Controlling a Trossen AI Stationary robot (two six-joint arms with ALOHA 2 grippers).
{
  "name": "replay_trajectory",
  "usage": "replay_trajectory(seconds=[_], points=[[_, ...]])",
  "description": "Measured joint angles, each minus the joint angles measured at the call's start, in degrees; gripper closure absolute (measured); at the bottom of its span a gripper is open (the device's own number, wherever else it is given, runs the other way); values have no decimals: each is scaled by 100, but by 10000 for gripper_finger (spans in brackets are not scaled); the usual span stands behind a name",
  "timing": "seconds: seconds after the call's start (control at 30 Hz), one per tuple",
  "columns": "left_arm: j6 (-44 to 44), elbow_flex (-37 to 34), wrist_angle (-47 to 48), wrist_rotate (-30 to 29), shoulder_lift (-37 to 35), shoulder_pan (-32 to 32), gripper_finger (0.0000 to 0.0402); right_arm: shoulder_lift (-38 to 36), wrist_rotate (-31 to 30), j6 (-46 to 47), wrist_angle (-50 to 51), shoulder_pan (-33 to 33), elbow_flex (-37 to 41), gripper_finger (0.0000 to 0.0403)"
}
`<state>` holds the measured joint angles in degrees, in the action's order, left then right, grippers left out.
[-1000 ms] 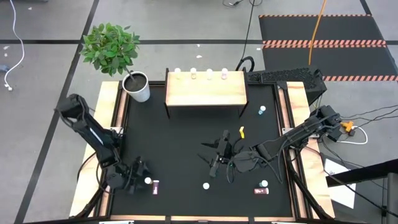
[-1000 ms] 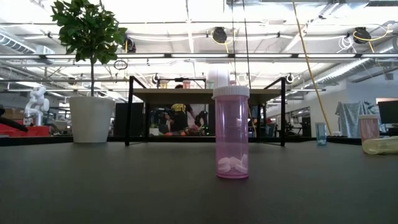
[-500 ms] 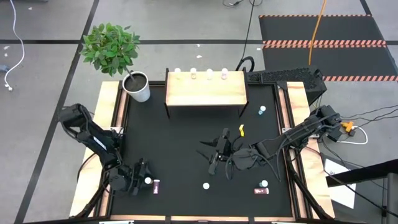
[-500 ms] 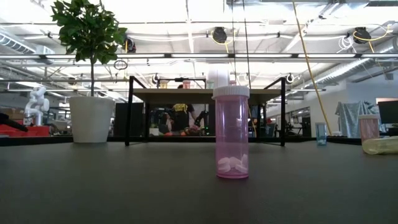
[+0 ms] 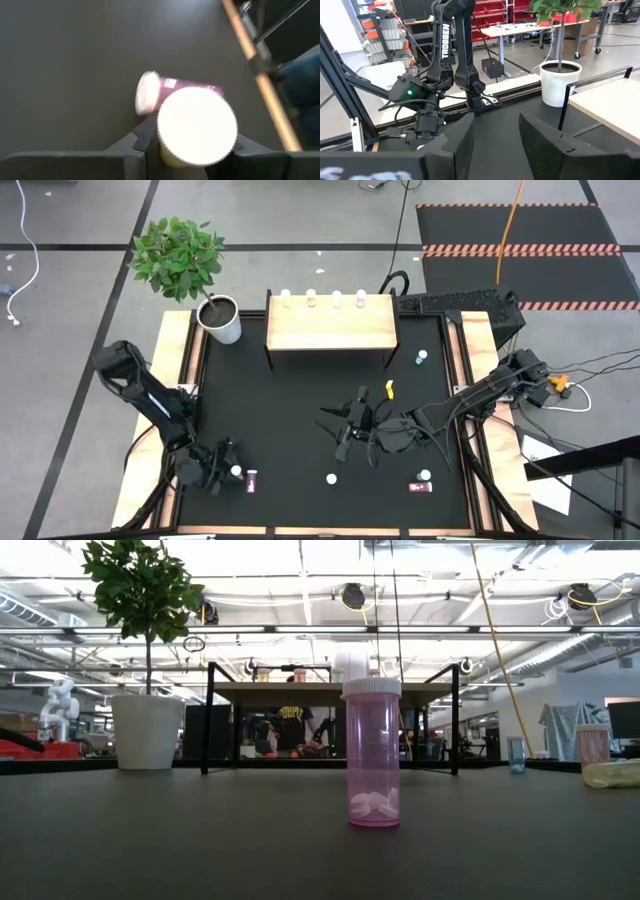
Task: Pick and place medicine bottles onto shelf by color
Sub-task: Put the bottom yellow pill bottle on the shelf aligned with the other yellow pill bottle
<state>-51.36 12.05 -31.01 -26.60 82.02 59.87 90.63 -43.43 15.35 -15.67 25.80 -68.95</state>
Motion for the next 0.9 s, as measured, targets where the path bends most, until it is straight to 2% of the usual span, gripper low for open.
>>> replay_trajectory(seconds=[0.1,0.2,0.3,0.43,0.57,0.67,0.9], points=[[262,134,125,157,-268,-211,305,0,14,29,1,-25,0,244],[401,321,565,559,-503,-452,316,0,55,30,-43,-77,0,228],[526,612,1124,886,-742,-760,315,0,487,205,-74,-211,-55,212],[1077,1226,2208,1224,-1011,-1251,303,142,1462,677,-57,-524,-229,196],[1974,1979,3324,1317,-1150,-1847,299,526,2340,795,220,-755,-488,186],[2493,2497,3805,1308,-1163,-2373,299,764,2733,722,269,-823,-577,183],[2939,3041,3933,1289,-1165,-3627,298,862,2858,142,297,-903,-588,182]])
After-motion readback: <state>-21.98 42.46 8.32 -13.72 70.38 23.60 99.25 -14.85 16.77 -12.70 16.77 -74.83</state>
